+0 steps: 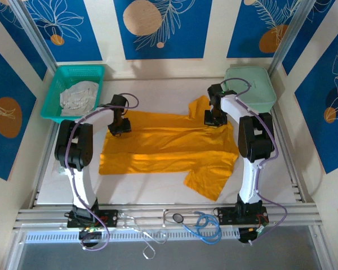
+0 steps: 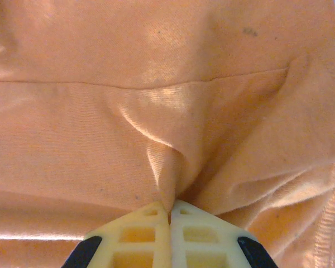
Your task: Fold and stack the t-shirts
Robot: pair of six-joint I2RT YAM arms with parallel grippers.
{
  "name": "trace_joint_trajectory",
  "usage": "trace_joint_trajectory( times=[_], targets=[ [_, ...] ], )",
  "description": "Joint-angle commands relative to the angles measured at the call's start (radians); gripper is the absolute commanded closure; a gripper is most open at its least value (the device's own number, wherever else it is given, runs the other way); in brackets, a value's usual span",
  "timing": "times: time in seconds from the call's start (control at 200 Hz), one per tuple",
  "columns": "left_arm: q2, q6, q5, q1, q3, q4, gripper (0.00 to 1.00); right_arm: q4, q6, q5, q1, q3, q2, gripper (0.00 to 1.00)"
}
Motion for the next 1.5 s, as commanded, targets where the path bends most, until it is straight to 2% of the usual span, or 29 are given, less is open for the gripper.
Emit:
trace_joint_trajectory(
  times=[0.0,0.17,0.265,0.375,0.435,0.485,0.595,0.705,0.861,1.046,1.336,1.496],
  targets=[
    [-0.101,-0.01,-0.008,-0.005,-0.006,-0.056,0.51,-0.024,0.022,0.007,0.003,-0.031,-0.084,1.0],
    [-0.183,-0.008,-0.041,-0.005,-0.008,-0.115,0.47,-0.021,0.038,-0.001,0.007,-0.101,-0.161,1.0],
    [-0.197,-0.005,-0.053,-0.006,-0.009,-0.147,0.4,-0.008,0.046,-0.017,0.014,-0.144,-0.189,1.0],
    [-0.178,0.001,-0.061,-0.005,0.001,-0.152,0.25,-0.01,0.055,-0.018,0.019,-0.163,-0.168,0.83],
    [-0.144,0.008,-0.06,-0.005,0.038,-0.157,0.22,-0.018,0.06,-0.014,0.018,-0.161,-0.147,0.72],
    [-0.105,0.019,-0.067,-0.005,0.085,-0.165,0.21,-0.024,0.062,-0.012,0.02,-0.157,-0.138,0.67],
    [0.03,0.061,-0.089,-0.002,0.247,-0.199,0.21,-0.032,0.064,-0.006,0.022,-0.155,-0.153,0.59],
    [0.186,0.114,-0.127,0.001,0.447,-0.244,0.23,-0.044,0.06,-0.002,0.022,-0.159,-0.187,0.57],
    [0.38,0.165,-0.138,0.027,0.713,-0.341,0.35,-0.058,0.051,0.005,0.025,-0.192,-0.245,0.57],
    [0.541,0.238,-0.113,0.055,0.934,-0.403,0.46,-0.064,0.047,0.013,0.027,-0.254,-0.32,0.59],
    [0.658,0.376,-0.079,0.079,1.089,-0.422,0.48,-0.079,0.055,0.014,0.037,-0.322,-0.42,0.63],
    [0.713,0.446,-0.008,0.09,1.145,-0.44,0.47,-0.09,0.059,0.016,0.046,-0.33,-0.432,0.64]
  ],
)
